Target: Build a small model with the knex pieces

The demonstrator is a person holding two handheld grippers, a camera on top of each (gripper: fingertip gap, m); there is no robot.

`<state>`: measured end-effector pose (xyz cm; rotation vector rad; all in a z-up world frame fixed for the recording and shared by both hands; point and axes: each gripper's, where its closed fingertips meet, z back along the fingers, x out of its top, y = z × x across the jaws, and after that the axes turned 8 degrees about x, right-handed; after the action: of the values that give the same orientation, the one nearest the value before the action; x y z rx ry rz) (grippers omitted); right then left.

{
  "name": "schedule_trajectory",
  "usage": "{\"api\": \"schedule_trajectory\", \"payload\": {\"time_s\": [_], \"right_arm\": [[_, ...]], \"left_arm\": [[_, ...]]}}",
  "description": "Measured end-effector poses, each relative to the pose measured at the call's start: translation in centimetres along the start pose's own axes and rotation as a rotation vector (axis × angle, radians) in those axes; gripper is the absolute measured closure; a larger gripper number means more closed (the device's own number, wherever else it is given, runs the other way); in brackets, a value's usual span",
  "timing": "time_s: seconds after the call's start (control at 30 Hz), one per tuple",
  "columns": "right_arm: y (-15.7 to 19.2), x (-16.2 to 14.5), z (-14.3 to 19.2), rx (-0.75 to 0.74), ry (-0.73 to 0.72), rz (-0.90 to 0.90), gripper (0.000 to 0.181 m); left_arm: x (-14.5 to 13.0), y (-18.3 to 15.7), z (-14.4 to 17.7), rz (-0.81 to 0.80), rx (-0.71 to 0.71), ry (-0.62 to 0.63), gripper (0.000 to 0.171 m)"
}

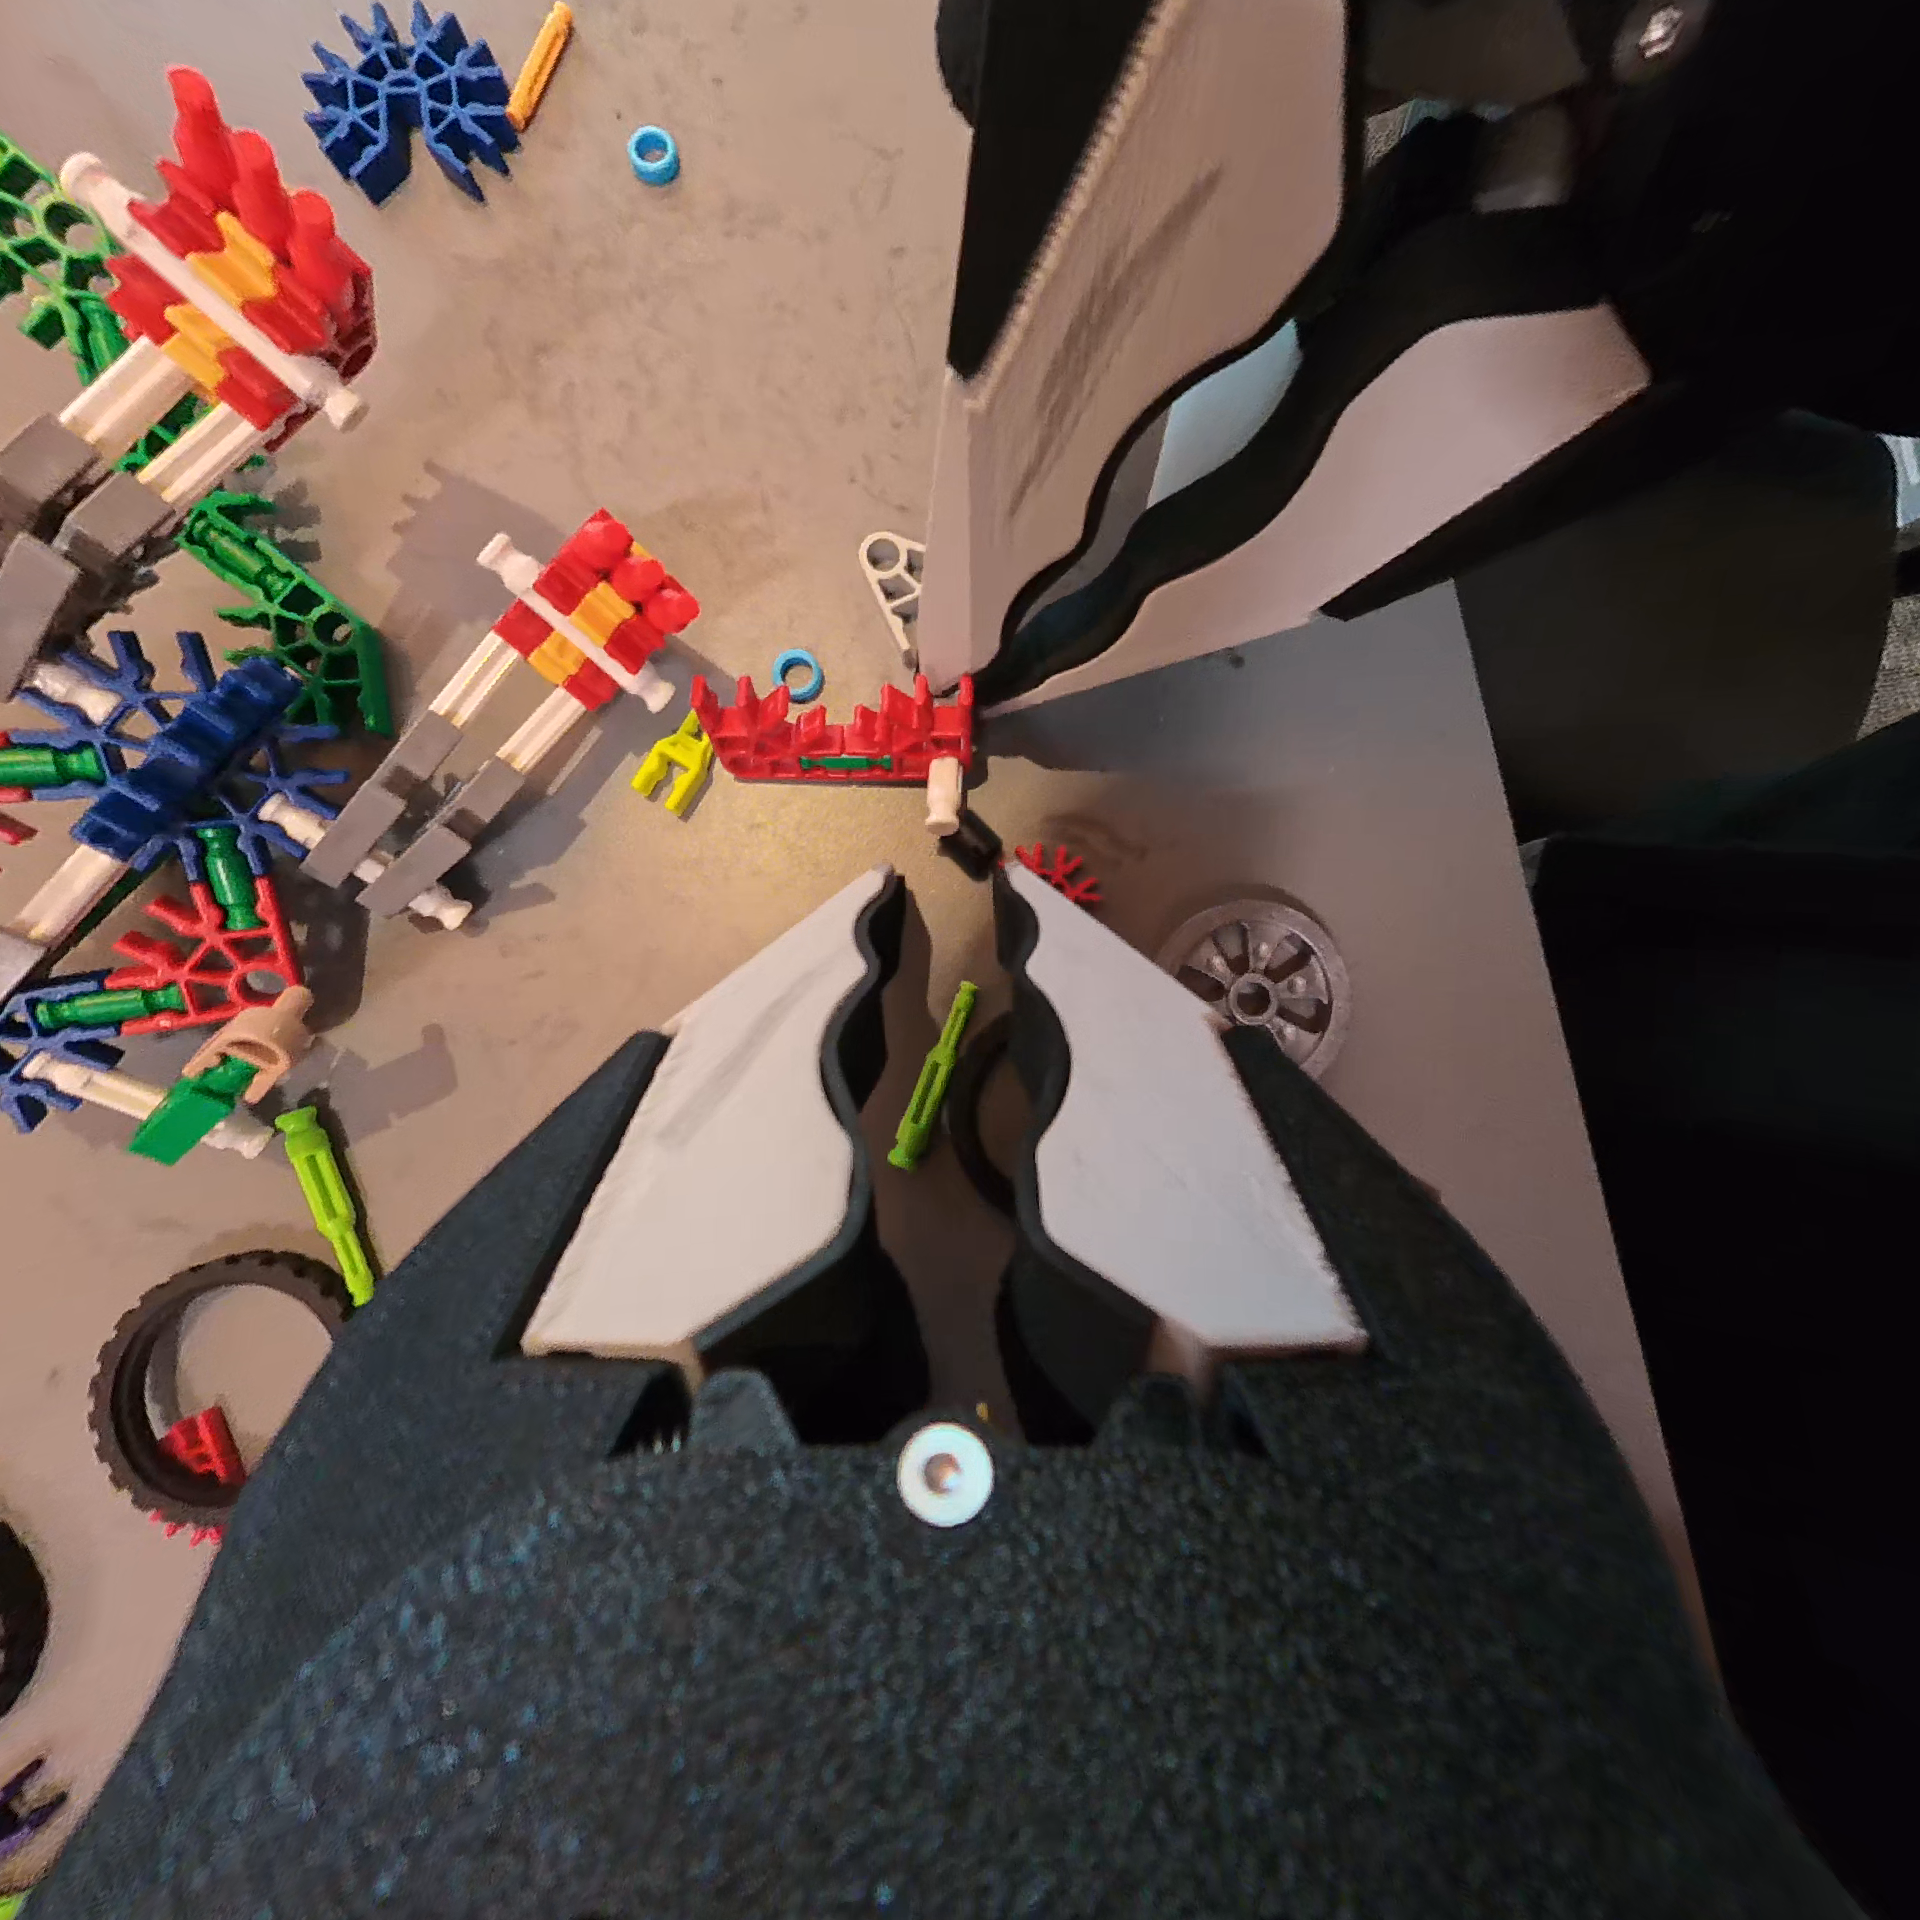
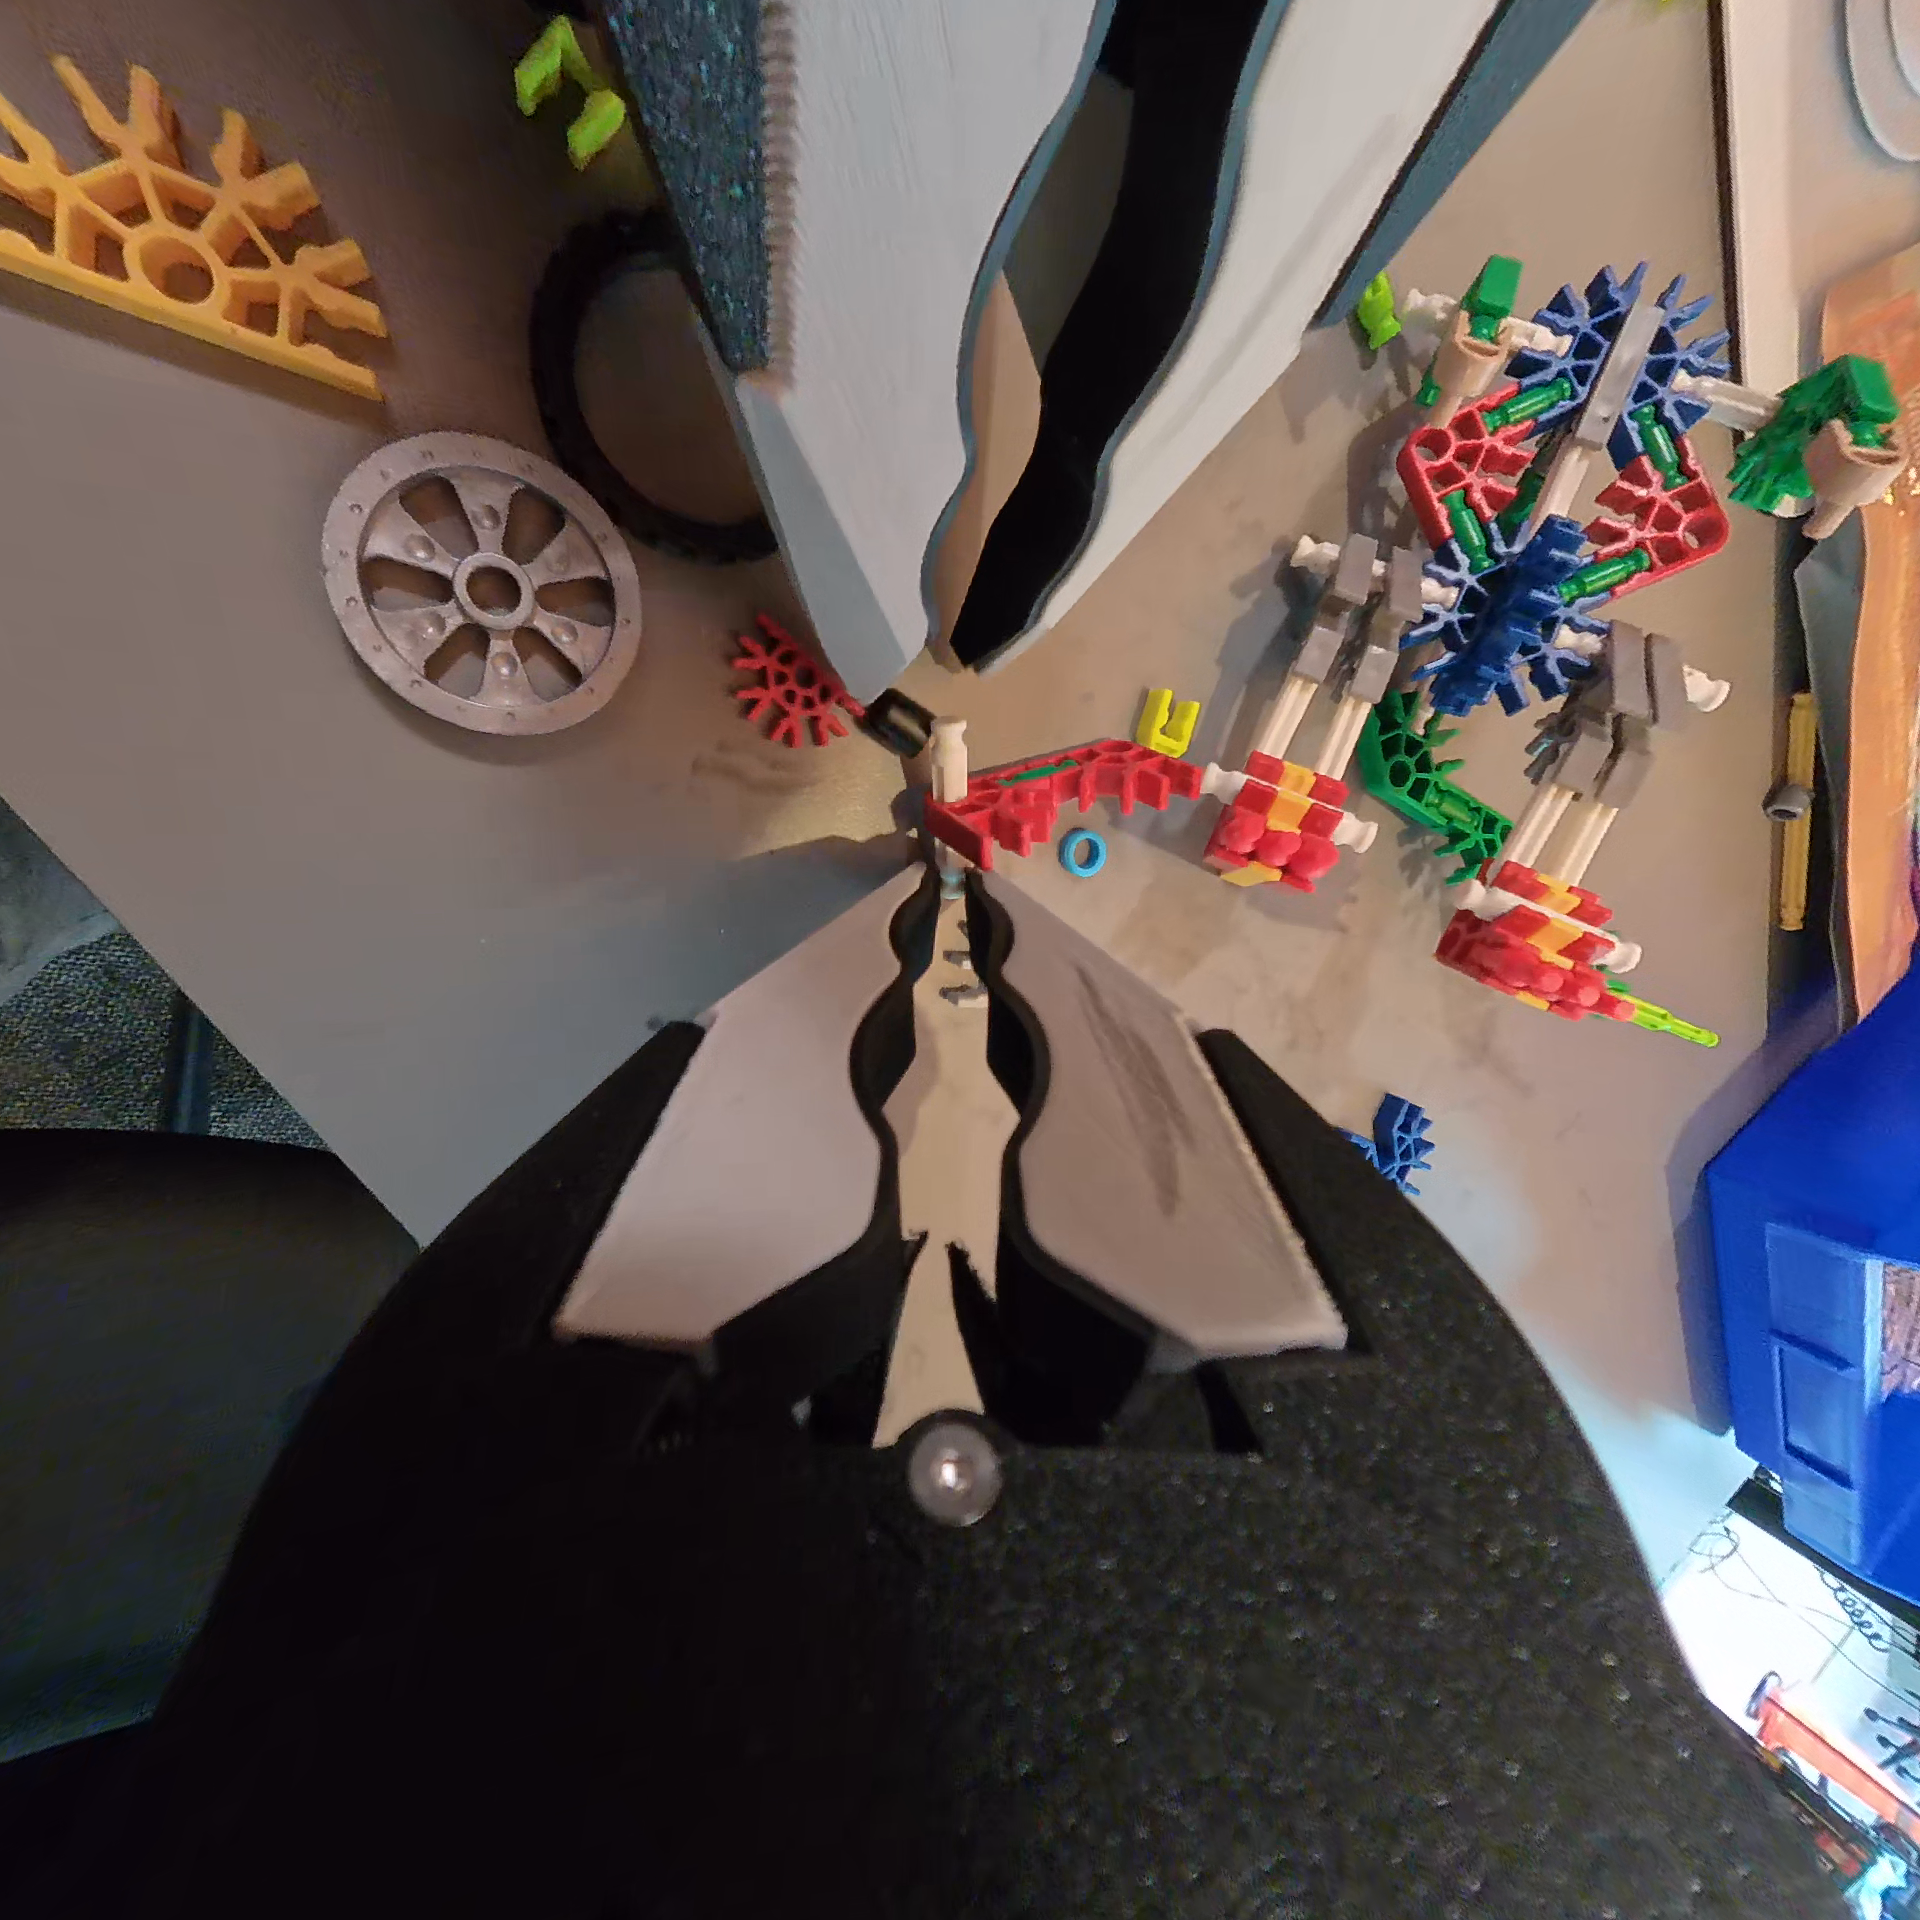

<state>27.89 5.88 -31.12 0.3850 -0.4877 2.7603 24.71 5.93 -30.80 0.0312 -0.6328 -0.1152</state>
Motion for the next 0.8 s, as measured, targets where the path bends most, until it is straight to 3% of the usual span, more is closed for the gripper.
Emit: {"api": "schedule_trajectory", "payload": {"time_s": [0.4, 0.63, 0.8], "right_arm": [[-0.1, -0.7, 0.2, 0.013, -0.017, -0.005, 0.176], [-0.1, -0.9, 0.3, 0.009, -0.026, -0.008, 0.176], [-0.1, -0.9, 0.3, 0.004, -0.032, -0.01, 0.176]], "left_arm": [[0.4, -0.3, 0.1, 0.031, -0.004, 0.001, 0.156], [0.8, -0.2, -0.2, 0.213, 0.038, 0.007, 0.156], [0.3, -0.6, -0.6, 0.249, 0.055, 0.031, 0.156]]}}
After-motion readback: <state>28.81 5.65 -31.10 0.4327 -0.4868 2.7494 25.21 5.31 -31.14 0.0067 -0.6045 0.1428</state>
